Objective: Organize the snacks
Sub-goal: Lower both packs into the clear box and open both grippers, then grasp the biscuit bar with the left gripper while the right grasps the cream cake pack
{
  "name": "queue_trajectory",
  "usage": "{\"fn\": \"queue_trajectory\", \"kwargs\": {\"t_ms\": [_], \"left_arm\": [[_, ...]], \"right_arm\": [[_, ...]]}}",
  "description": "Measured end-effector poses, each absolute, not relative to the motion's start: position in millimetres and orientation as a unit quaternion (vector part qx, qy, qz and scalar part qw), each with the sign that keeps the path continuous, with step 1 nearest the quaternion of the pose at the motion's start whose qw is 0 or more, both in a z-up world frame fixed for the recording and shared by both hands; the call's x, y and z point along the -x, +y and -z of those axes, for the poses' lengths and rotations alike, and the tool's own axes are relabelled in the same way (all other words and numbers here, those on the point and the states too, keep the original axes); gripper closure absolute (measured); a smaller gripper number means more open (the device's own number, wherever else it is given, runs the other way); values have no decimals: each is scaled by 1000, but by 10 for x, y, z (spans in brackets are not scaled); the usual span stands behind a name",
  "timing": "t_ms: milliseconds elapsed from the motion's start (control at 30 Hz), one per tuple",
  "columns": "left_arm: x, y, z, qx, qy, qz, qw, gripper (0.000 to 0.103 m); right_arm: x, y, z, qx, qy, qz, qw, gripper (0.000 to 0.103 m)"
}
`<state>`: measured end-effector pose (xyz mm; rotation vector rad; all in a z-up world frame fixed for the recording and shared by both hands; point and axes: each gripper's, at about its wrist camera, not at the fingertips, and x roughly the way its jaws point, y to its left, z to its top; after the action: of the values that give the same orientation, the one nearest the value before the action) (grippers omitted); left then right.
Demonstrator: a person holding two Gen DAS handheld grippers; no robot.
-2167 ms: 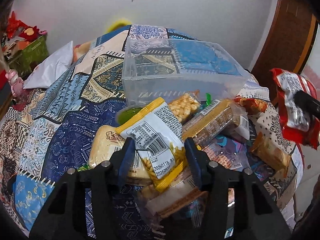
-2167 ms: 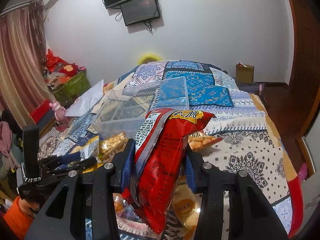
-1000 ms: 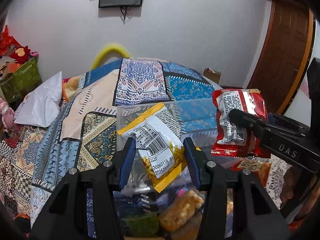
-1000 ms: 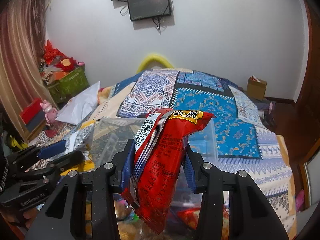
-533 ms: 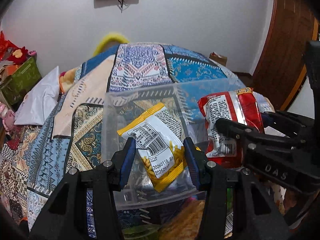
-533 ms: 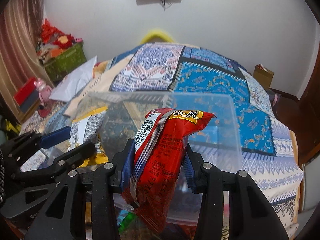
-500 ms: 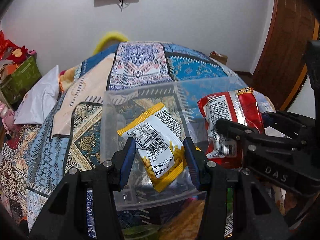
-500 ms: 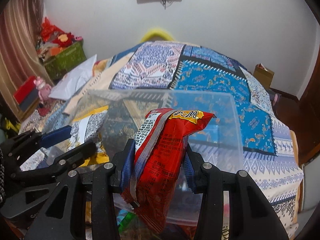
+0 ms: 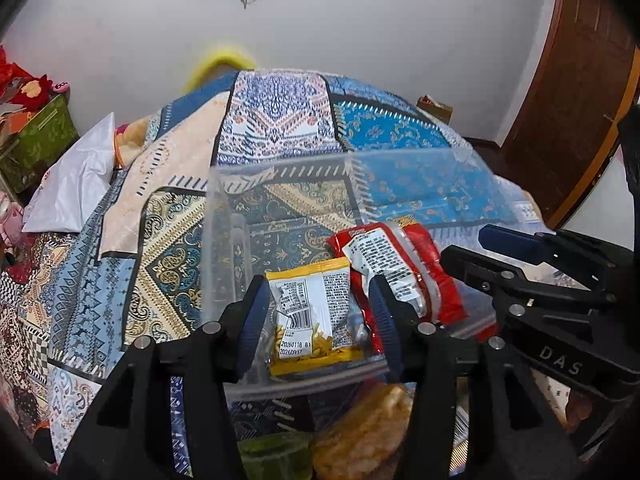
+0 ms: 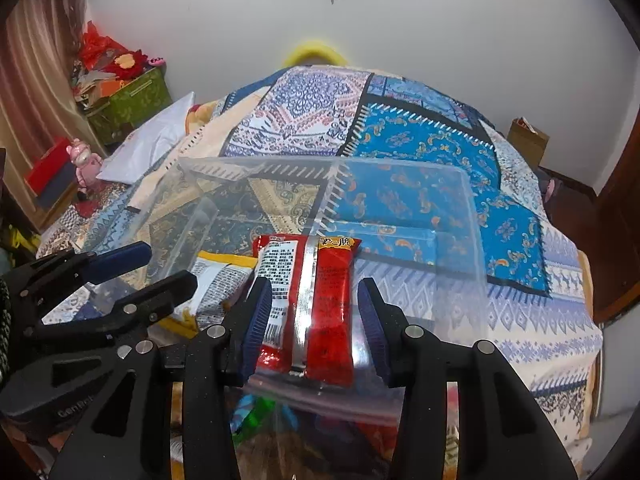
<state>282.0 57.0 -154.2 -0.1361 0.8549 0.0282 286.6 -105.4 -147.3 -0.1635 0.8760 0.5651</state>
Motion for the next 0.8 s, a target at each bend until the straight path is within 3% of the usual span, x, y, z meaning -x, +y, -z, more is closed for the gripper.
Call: {"fn": "queue_trajectory", "kwargs": {"t_ms": [233, 367, 533, 800], "left_arm": [[-2520, 564, 1142, 59, 381, -10, 922, 46], [-2234, 513, 885, 52, 357, -2, 932, 41], [-1922, 428, 700, 44, 342, 14, 939, 33], [-1508, 290, 774, 31, 353, 33, 934, 32]], "right_arm": [[-2559, -1192, 1051, 73, 370, -267, 887, 49], [-2346, -1311, 829, 68, 337, -263, 901, 34], [-2058, -1466, 651, 68, 309, -254, 914, 34], [-1738, -1703, 680, 63, 302, -240, 920, 32]]}}
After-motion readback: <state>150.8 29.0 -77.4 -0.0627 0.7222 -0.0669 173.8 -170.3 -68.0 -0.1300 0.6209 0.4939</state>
